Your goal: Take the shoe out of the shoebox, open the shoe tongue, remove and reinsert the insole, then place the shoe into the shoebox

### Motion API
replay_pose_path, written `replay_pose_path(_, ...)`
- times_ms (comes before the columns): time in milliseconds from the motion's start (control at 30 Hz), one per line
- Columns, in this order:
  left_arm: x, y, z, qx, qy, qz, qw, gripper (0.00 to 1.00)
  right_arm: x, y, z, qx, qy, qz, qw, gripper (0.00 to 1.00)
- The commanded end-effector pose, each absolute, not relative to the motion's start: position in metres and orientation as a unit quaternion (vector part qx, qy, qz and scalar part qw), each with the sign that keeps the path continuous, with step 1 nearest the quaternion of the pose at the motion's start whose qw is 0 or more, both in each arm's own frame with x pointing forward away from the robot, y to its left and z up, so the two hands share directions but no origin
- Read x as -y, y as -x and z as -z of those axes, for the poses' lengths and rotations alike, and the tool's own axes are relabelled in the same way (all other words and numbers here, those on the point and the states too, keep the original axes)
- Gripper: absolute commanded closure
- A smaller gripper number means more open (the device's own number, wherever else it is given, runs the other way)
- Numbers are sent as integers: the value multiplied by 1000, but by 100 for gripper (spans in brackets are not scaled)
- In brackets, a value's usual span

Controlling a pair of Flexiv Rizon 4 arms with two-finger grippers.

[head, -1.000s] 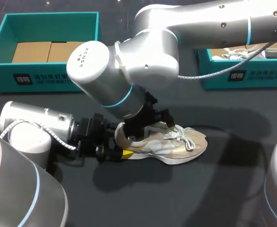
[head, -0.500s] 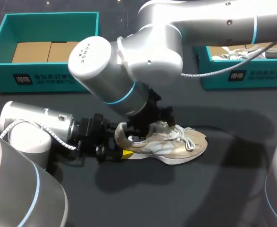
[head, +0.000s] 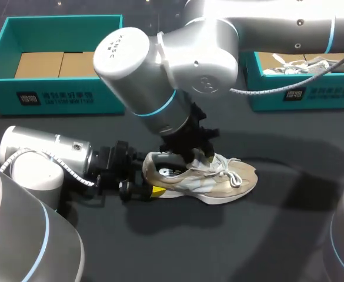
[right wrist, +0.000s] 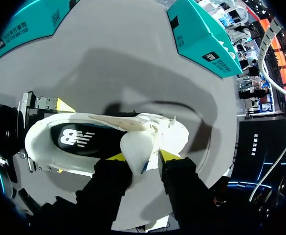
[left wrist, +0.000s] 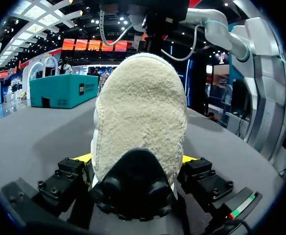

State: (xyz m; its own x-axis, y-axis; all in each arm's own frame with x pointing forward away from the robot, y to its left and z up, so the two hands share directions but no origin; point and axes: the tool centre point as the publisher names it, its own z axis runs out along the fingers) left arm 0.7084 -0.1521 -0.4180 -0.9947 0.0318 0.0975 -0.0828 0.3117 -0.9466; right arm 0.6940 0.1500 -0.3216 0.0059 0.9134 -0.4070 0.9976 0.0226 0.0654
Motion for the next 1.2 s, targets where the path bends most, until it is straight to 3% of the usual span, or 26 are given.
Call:
replay_pose_path(33, 154, -710, 424, 808, -16, -586, 49, 100, -143, -687, 320, -548, -814, 74, 179, 100)
replay_pose_path(200, 154, -710, 424, 808, -16, -586, 49, 100, -127, -684, 313, -586, -796, 52, 138, 100)
replay_pose_path(367, 154, -710, 424, 808, -16, -586, 49, 100, -97, -685, 316, -654, -756, -18, 27, 100)
replay_pose_path(1200, 154, -710, 424, 808, -16, -586, 49, 100, -82, -690, 324, -671, -741, -9, 22, 100)
